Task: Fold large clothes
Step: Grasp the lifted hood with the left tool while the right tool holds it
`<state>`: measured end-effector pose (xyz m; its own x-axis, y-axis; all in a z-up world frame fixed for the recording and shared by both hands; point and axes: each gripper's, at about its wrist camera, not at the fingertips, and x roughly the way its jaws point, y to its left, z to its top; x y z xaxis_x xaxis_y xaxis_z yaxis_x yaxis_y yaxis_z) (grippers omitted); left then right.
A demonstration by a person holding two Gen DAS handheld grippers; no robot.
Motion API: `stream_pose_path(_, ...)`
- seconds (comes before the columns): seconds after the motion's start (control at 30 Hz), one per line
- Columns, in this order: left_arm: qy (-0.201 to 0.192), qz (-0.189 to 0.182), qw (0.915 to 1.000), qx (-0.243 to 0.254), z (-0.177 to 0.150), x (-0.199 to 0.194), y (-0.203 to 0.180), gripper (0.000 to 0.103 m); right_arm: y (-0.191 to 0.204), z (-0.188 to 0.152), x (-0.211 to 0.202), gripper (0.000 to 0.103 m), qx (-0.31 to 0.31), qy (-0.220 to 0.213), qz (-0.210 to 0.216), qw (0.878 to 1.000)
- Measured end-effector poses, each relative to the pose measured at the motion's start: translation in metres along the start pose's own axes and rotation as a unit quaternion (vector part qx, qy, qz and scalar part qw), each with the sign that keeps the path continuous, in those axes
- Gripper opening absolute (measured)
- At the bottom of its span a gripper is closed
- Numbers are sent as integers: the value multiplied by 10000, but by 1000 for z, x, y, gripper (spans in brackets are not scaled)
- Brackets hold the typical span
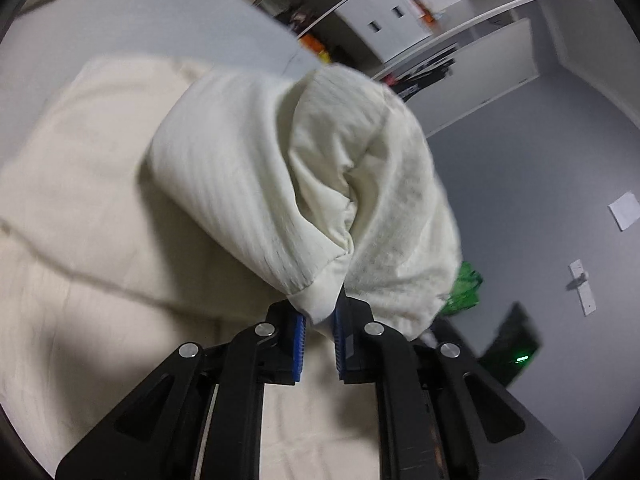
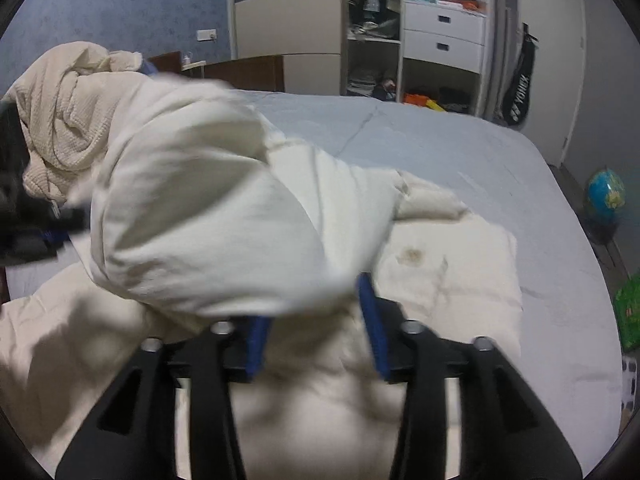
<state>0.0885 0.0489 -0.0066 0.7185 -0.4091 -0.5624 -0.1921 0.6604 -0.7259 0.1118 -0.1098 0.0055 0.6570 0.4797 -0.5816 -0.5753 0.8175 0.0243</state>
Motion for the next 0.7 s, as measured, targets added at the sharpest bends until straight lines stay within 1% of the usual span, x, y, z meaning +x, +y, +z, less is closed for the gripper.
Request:
stream_pose_path(0.07, 166, 94, 9998, -86, -8, 11, 15, 11, -11, -14, -6, 43, 196, 100, -56, 9997)
stream_pose_path(0.13, 364, 353, 9987, -80, -17, 26, 31, 11, -23, -24, -11, 43, 496, 177, -55, 9986)
stream_pose_path(0.23, 555, 582, 9967, -55, -23, 44, 45, 12, -41, -28, -18, 43, 1016, 190, 42, 9946)
stream_pose_path(0.3, 653, 721, 9952, 39, -25, 55, 49, 12, -50, -28, -22, 43, 1364, 164, 204, 9903)
stream_pose_path(0.37, 678, 825, 9942, 134, -23, 59, 47, 15, -51, -30, -21, 44, 1605, 231, 421, 9859)
stream_pose_path(0.4, 691, 850, 9938, 173, -21, 60, 44, 15, -51, -32, -18, 44, 1722, 280, 538, 9832)
stream_pose_path(0.5, 688, 849, 9938, 189, -21, 54, 39, 22, -49, -32, -9, 45, 2052, 453, 865, 9738)
stream_pose_path(0.6, 584, 872, 9941, 266, -24, 36, 31, 39, -44, -33, 3, 46, 2477, 632, 1249, 9587)
stream_pose_path(0.7, 445, 1004, 9925, 528, -21, 18, 23, 41, -40, -32, 10, 46, 2754, 724, 1509, 9467)
